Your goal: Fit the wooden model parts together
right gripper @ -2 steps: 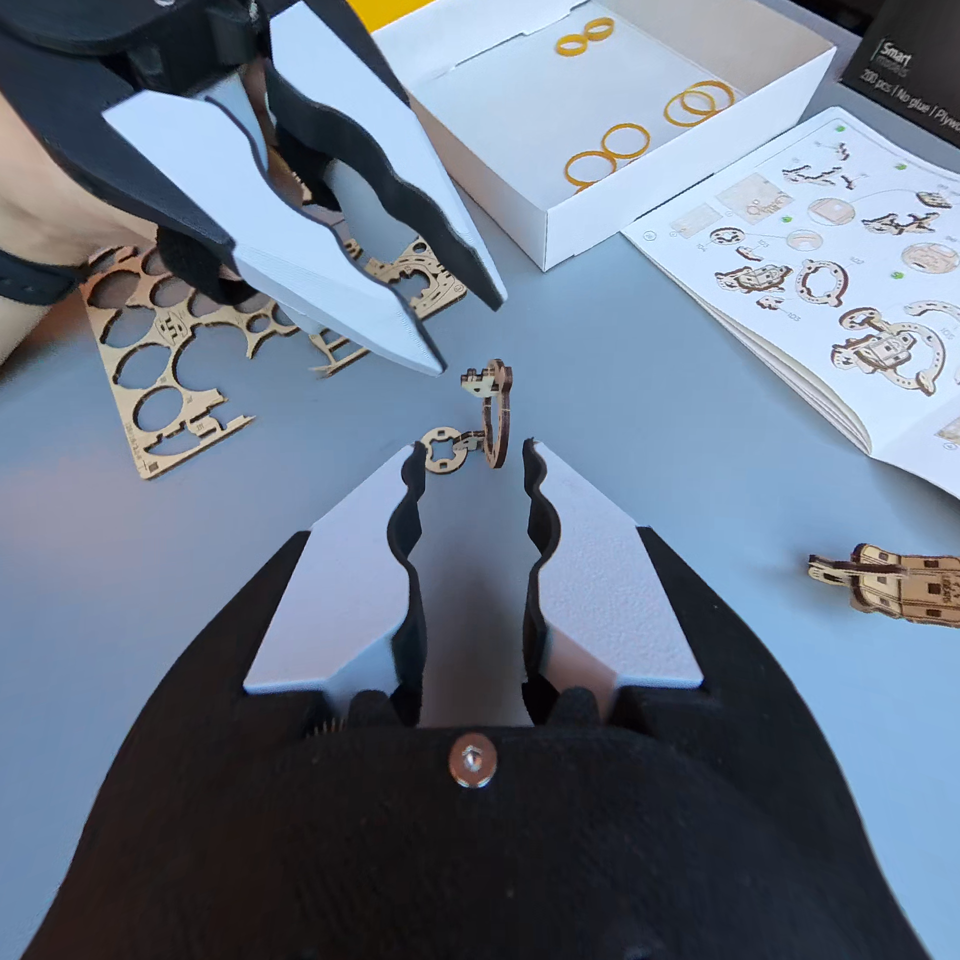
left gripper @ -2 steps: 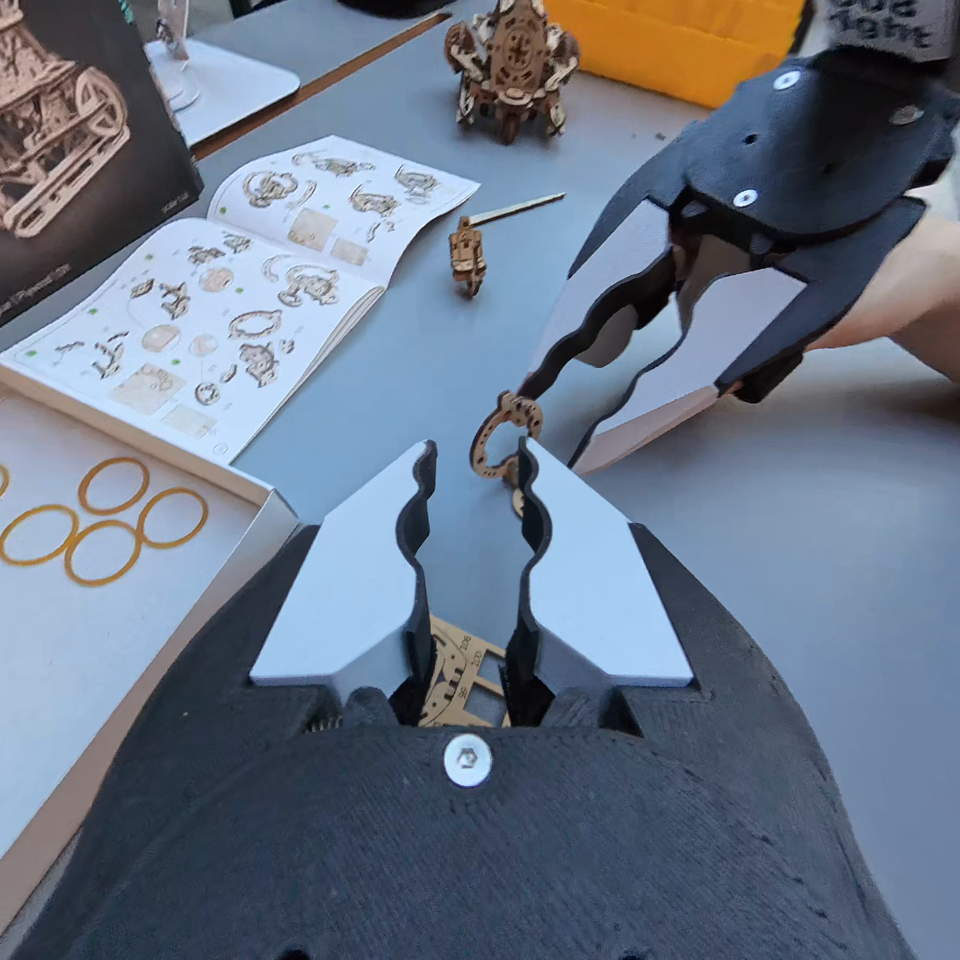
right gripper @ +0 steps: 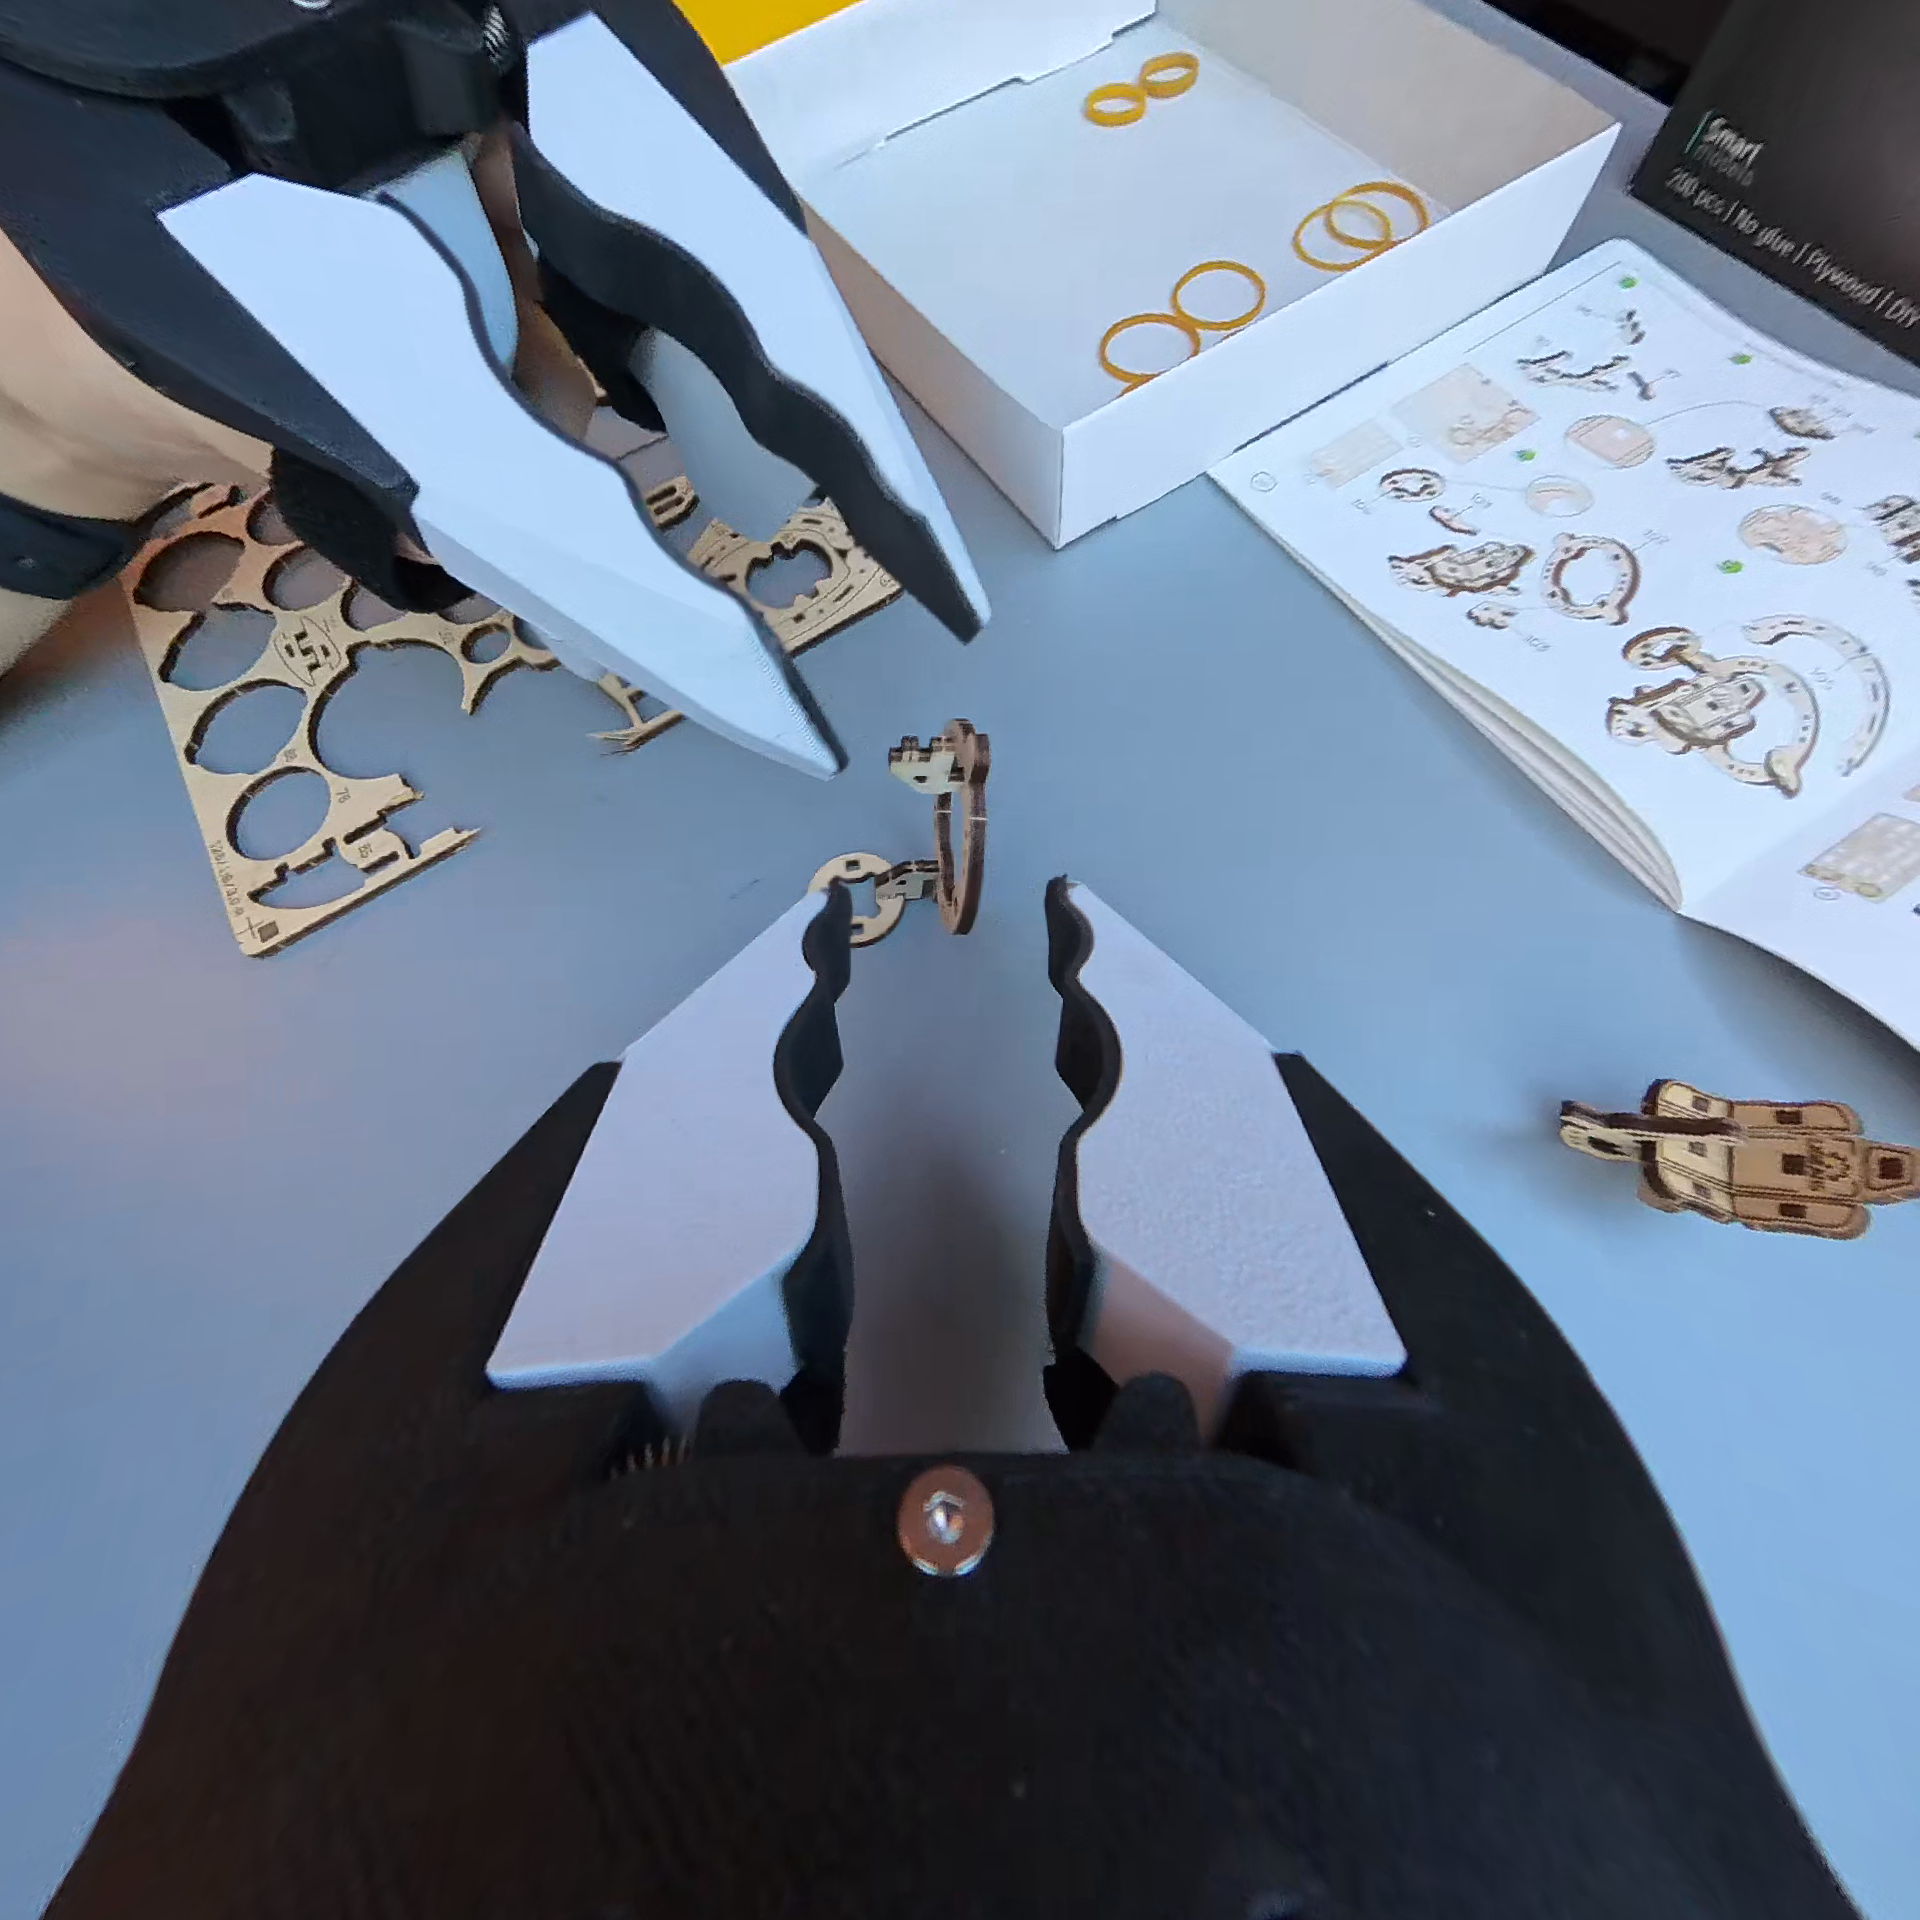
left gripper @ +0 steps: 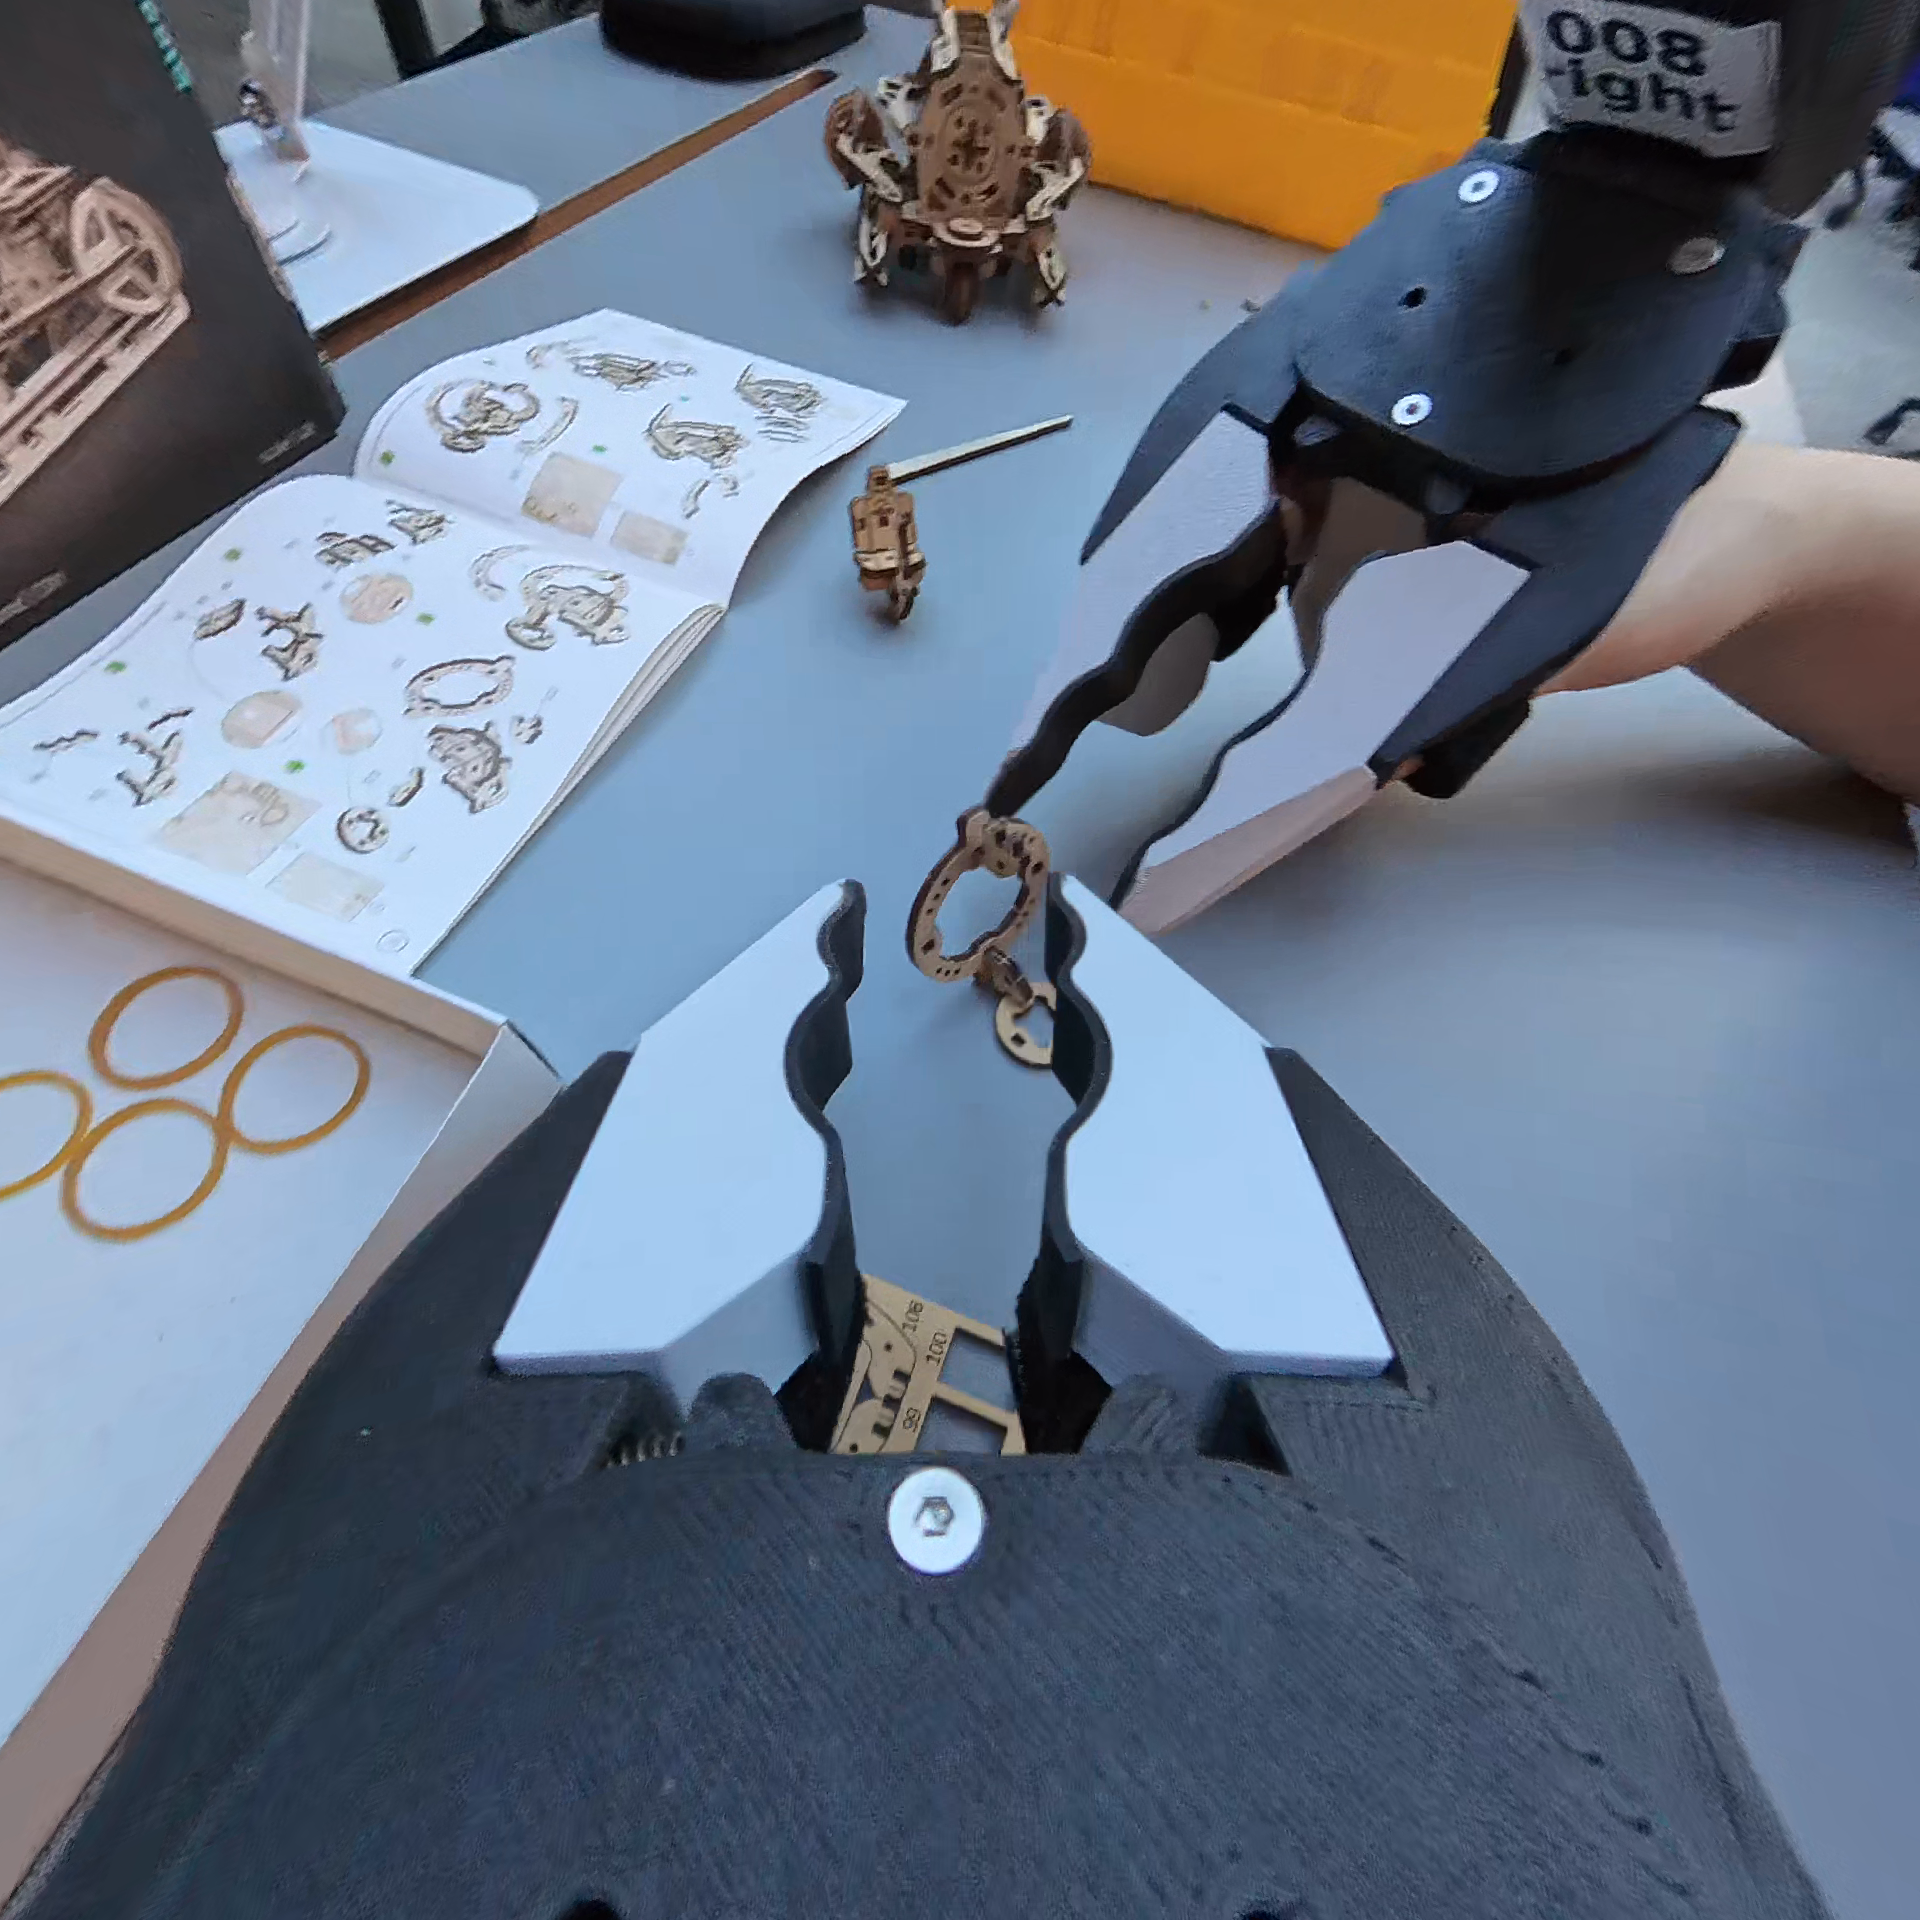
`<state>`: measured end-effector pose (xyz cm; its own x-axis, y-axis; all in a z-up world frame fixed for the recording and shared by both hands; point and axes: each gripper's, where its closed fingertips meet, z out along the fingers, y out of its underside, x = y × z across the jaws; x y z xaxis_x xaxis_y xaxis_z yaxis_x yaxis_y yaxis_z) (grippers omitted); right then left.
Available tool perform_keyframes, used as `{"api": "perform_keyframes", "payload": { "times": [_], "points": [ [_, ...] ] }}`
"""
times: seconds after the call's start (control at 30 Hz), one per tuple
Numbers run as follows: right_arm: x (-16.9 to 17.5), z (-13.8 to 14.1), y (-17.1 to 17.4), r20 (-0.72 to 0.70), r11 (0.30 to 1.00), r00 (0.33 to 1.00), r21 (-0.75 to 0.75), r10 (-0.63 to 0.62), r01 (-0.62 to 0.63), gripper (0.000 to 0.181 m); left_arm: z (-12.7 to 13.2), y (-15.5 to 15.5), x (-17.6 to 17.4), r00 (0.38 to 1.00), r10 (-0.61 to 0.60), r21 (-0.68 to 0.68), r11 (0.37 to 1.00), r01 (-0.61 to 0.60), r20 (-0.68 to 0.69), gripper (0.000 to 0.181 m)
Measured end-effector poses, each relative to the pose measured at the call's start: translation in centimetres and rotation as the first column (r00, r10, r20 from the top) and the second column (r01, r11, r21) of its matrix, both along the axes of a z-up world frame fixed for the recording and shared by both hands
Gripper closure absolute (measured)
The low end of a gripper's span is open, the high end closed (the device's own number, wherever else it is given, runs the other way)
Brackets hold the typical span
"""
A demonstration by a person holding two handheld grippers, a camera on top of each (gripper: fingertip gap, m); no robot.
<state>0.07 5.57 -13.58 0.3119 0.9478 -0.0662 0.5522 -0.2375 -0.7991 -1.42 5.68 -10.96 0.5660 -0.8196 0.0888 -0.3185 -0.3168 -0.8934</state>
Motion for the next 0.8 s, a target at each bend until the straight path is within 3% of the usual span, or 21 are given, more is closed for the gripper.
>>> {"api": "perform_keyframes", "payload": {
  "times": [0.5,0.8],
  "points": [
    [0.3,-1.6,1.3,0.091,0.996,0.994,0.057,0.058,-0.063,0.145,0.1,-0.4,0.3,0.994,-0.039,-0.081,0.996,0.047,0.101,0.149],
    [0.4,-1.5,1.9,0.108,0.991,0.992,0.113,0.060,-0.073,0.146,-0.5,-1.2,1.1,0.993,-0.091,-0.093,0.991,0.098,0.072,0.153]
  ]
}}
